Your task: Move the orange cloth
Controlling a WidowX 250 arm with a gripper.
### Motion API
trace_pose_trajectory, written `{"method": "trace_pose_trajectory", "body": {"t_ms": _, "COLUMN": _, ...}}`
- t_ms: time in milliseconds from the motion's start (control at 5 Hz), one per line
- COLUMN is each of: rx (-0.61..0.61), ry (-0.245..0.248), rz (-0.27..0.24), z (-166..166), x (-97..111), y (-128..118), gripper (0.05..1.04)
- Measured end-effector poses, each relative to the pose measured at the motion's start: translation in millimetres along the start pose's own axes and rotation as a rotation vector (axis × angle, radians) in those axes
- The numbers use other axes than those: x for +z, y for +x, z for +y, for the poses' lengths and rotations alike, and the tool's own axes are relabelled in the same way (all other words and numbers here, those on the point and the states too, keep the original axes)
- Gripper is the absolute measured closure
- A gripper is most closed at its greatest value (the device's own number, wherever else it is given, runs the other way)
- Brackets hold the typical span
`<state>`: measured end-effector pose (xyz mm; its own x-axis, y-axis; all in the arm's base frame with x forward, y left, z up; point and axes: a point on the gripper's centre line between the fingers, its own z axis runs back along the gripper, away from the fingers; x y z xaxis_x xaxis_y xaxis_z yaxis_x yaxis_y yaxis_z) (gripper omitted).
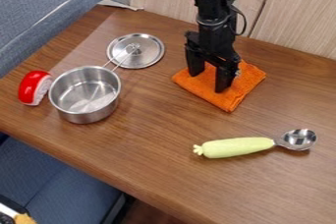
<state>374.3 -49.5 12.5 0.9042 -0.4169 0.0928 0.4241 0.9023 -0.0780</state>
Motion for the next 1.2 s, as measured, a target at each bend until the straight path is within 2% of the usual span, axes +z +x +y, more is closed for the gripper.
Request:
{"method": "trace_pose_trajectory", "body": {"t_ms": 200, "rx": -0.014, "ry": -0.051, "rz": -0.009, "z": -8, "x": 9, "y": 2, "gripper": 0.084}}
{"method": "trace_pose_trajectory", "body": {"t_ms": 400, "rx": -0.025, "ry": -0.099, "rz": 0.004, "z": -21, "x": 19, "y": 1, "gripper": 0.085}}
{"method": "trace_pose_trajectory", "body": {"t_ms": 600, "rx": -0.052, "ry": -0.054, "rz": -0.036, "z": -25, "x": 50, "y": 5, "gripper": 0.085}}
{"method": "trace_pose_trajectory", "body": {"t_ms": 1000, "rx": -0.069, "ry": 0.050, "rz": -0.132, "z": -29, "x": 107, "y": -13, "gripper": 0.085}}
{"method": "trace_pose_trajectory", "body": {"t_ms": 1200, "rx": -0.085, "ry": 0.060, "rz": -0.158, "z": -32, "x": 117, "y": -20, "gripper": 0.085}}
